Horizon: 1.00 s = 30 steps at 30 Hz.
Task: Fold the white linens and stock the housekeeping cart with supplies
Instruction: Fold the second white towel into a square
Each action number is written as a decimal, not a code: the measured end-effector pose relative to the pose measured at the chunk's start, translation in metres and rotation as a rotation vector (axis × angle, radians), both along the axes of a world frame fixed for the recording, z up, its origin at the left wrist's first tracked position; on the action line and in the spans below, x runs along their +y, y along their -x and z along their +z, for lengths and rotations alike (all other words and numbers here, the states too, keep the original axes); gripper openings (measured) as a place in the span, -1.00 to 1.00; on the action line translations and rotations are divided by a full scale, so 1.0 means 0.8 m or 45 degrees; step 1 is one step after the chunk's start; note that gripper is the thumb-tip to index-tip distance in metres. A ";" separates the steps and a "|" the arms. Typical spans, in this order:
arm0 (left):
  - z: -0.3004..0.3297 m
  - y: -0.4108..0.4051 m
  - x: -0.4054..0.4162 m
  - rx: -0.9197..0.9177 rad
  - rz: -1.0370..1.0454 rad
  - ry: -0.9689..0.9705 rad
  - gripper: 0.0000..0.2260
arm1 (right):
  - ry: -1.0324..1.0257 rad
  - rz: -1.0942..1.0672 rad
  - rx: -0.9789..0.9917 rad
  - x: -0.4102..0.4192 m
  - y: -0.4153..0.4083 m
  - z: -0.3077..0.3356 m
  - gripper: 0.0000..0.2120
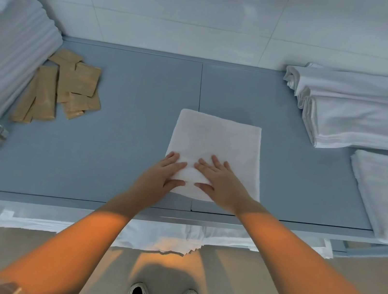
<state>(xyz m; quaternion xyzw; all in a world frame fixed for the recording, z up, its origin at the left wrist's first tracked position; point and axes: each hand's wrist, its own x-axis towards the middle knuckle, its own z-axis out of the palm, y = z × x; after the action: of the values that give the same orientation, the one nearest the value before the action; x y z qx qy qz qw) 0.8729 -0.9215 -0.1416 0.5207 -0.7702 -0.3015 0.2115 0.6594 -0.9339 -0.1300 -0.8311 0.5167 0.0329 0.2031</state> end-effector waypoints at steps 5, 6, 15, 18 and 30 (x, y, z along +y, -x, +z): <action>-0.002 0.000 0.002 -0.048 0.074 0.022 -0.60 | -0.161 -0.009 -0.064 -0.010 0.005 0.014 -0.50; -0.003 0.004 0.004 -0.049 0.142 0.033 -0.59 | -0.176 -0.028 -0.078 -0.011 0.004 0.016 -0.51; -0.014 0.029 0.016 -0.030 0.287 0.060 -0.52 | -0.095 -0.064 -0.111 -0.004 0.004 0.013 -0.58; -0.014 0.032 0.014 -0.086 0.318 0.090 -0.54 | -0.103 -0.154 -0.181 -0.008 0.001 0.013 -0.63; -0.014 0.009 0.006 -0.177 0.191 0.082 -0.41 | 0.043 0.015 -0.020 0.009 0.008 -0.012 -0.21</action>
<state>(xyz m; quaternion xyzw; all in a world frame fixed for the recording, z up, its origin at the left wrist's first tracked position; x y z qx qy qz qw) 0.8656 -0.9167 -0.1532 0.5896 -0.7511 -0.2231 0.1960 0.6530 -0.9267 -0.1395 -0.8377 0.5107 0.0187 0.1927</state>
